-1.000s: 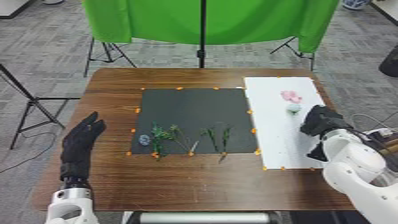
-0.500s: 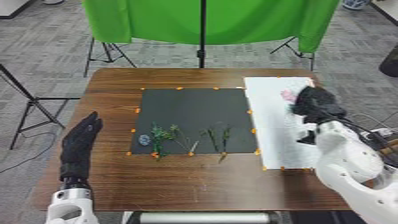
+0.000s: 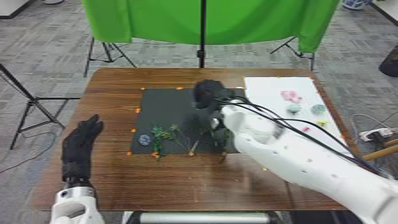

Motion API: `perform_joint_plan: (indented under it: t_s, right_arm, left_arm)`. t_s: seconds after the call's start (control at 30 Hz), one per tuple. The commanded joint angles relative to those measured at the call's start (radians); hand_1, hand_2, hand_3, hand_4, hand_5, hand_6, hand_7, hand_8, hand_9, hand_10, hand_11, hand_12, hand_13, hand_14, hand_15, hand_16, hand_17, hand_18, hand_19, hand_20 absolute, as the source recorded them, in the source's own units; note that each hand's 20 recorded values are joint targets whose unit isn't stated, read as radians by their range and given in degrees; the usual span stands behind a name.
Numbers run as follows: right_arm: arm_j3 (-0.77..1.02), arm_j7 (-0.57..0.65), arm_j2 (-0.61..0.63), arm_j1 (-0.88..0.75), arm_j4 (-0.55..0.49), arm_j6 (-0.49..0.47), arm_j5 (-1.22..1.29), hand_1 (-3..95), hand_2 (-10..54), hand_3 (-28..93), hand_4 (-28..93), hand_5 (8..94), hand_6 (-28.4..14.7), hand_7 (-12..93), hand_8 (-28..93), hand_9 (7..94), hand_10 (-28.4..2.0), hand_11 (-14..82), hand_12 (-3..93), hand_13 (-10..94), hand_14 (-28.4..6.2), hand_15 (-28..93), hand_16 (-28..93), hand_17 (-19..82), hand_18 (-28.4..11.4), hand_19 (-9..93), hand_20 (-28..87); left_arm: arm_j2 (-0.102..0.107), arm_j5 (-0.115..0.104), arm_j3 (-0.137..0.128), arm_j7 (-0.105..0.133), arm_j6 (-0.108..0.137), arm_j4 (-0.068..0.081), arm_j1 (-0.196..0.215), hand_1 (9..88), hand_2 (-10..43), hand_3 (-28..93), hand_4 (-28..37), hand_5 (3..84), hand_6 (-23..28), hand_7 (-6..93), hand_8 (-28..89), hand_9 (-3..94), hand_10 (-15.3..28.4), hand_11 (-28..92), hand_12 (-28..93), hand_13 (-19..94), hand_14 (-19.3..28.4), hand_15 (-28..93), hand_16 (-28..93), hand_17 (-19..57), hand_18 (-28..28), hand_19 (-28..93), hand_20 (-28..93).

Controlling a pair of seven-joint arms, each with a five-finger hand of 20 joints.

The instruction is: Arrange flowers

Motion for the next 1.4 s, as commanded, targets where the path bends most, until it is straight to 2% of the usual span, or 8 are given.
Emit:
perform_joint_plan:
  t_s: [0.03,0.23,0.63,0.87,1.03,1.2,1.27,1.4]
  right_arm:
    - [-0.031,-0.048,-0.25,0.127,0.13,-0.066,-0.039,64.6,-9.5,52,-14,79.5,0.0,21,17,90.8,-8.3,11.3,47.9,89,-1.9,63,38,66,-11.4,93,64]
    - [-0.067,-0.031,-0.285,0.13,0.183,-0.107,-0.044,64.1,-9.5,53,-14,78.5,0.1,22,16,90.4,-8.3,11.1,47.6,88,-2.0,64,38,65,-11.4,93,64]
    - [-0.077,-0.012,-0.32,0.109,0.25,-0.095,-0.091,61.0,-9.5,52,-16,73.6,-1.1,17,12,86.4,-8.9,9.0,45.3,87,-2.2,64,38,64,-11.5,93,64]
    - [-0.046,-0.019,-0.312,0.088,0.252,-0.179,-0.097,60.4,-9.5,49,-16,70.1,-1.4,16,10,84.0,-9.0,8.7,44.9,86,-2.4,65,38,63,-11.7,93,64]
    - [-0.051,0.003,-0.302,0.086,0.238,-0.183,-0.089,54.7,-9.5,55,-19,67.7,-1.1,17,-6,79.7,-10.1,16.0,39.2,85,-2.9,65,37,63,-11.9,93,64]
    - [-0.011,0.034,-0.256,0.085,0.152,-0.272,-0.077,48.1,-9.5,62,-21,65.4,-1.3,17,-8,76.2,-11.7,22.6,31.4,85,-3.3,64,37,62,-12.2,93,63]
    - [0.008,0.063,-0.203,0.088,0.074,-0.269,-0.046,44.4,-9.5,63,-22,62.4,-1.7,15,-7,72.9,-12.6,24.5,26.5,85,-3.5,63,37,62,-12.4,93,62]
    - [0.118,0.101,-0.047,0.046,-0.14,-0.248,0.003,37.8,-9.5,63,-19,58.8,-2.3,13,-6,70.4,-14.9,22.4,26.3,84,-4.5,61,37,60,-13.2,93,59]
  left_arm:
    - [-0.001,-0.024,0.014,-0.012,0.024,-0.013,0.019,32.5,28.9,51,-28.3,46.9,4.9,12.3,-8,45.4,14.2,15,7,32,14.0,16,-2,10.1,7.1,3,18]
    - [0.007,-0.029,0.021,0.005,0.015,-0.018,0.026,30.8,28.5,53,-28.3,46.7,4.6,12.7,-8,45.3,14.2,16,8,32,14.0,17,-2,9.8,7.1,4,18]
    - [0.016,-0.036,0.032,-0.004,0.019,-0.013,0.005,28.1,23.0,57,-28.3,46.3,4.5,13.0,-8,45.2,14.0,16,8,32,14.3,18,-2,8.8,7.9,5,18]
    - [0.02,-0.041,0.034,-0.008,0.021,-0.008,-0.006,27.8,20.7,57,-28.3,46.2,4.7,12.9,-8,45.1,13.9,17,9,32,14.5,18,-2,8.5,8.0,5,17]
    - [0.019,-0.039,0.036,-0.013,0.018,-0.007,-0.007,27.1,21.1,58,-28.3,46.1,4.6,13.0,-8,45.1,14.0,17,9,32,14.7,18,-2,8.4,8.0,5,17]
    - [0.016,-0.034,0.036,-0.02,0.012,-0.006,-0.009,26.3,20.1,59,-28.3,46.1,4.6,12.9,-8,45.1,14.0,17,9,32,14.7,18,-2,8.4,8.0,5,17]
    - [0.016,-0.033,0.034,-0.022,0.01,-0.008,-0.005,25.9,18.9,60,-28.3,46.1,4.6,12.7,-8,45.1,14.0,17,9,32,14.8,18,-2,8.3,8.1,5,17]
    - [0.012,-0.032,0.029,-0.029,0.011,-0.008,-0.001,25.8,18.0,60,-28.3,45.9,4.6,12.5,-8,45.0,14.0,17,9,32,14.8,19,-2,8.2,8.1,5,17]
